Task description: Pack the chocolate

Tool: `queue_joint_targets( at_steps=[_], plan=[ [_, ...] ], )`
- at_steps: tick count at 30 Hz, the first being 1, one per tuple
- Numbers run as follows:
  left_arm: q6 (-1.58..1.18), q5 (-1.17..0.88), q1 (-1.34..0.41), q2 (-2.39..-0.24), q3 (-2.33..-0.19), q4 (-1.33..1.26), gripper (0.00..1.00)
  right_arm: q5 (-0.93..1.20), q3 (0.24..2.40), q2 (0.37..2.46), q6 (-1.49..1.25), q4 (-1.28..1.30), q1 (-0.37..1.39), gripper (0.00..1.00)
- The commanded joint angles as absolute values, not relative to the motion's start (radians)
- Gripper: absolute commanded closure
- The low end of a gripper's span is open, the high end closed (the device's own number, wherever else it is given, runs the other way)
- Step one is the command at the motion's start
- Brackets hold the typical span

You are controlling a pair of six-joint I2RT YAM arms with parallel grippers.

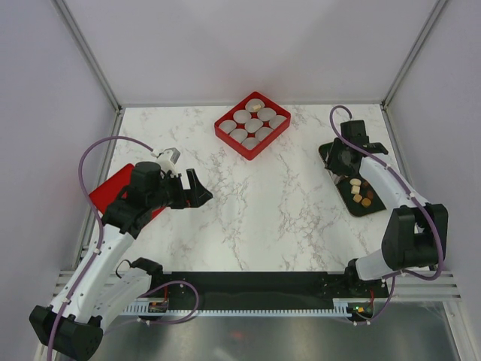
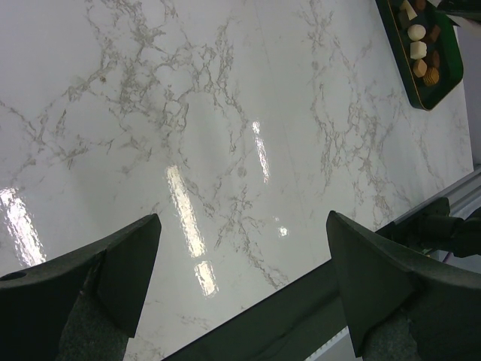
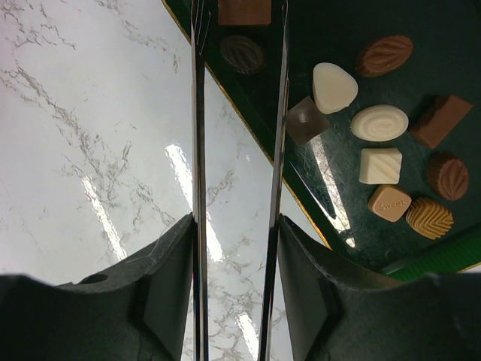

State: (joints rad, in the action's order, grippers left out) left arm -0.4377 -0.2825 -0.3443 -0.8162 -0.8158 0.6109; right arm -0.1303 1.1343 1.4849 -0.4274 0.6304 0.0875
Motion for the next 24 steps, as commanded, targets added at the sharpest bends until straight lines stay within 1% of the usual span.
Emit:
queue_joint_targets(
  at_steps=[1, 10, 12, 14, 24],
  plan=[
    [-0.394, -0.299, -0.342, -0.813, -0.816, 0.575, 0.0, -0.144, 1.123, 1.494, -0.437, 0.571, 0.08, 0.47],
    [-0.394, -0.295, -0.342, -0.821, -0.816, 0.575, 0.0, -0.127, 1.115, 1.531, -0.425, 0.537, 0.068, 0.48],
    [-0.394, -0.295, -0.342, -0.819, -0.816, 0.575, 0.0, -0.123, 1.12, 1.539, -0.423, 0.535, 0.063, 0.49],
    [-0.394, -0.293, -0.342, -0.818, -0.815, 0.575, 0.0, -0.111, 1.124, 1.543, -0.422, 0.535, 0.06, 0.53],
    [-0.394, -0.293, -0.342, -0.816, -0.816, 0.577, 0.0, -0.097, 1.147, 1.509, -0.42, 0.558, 0.058, 0.57]
  ],
)
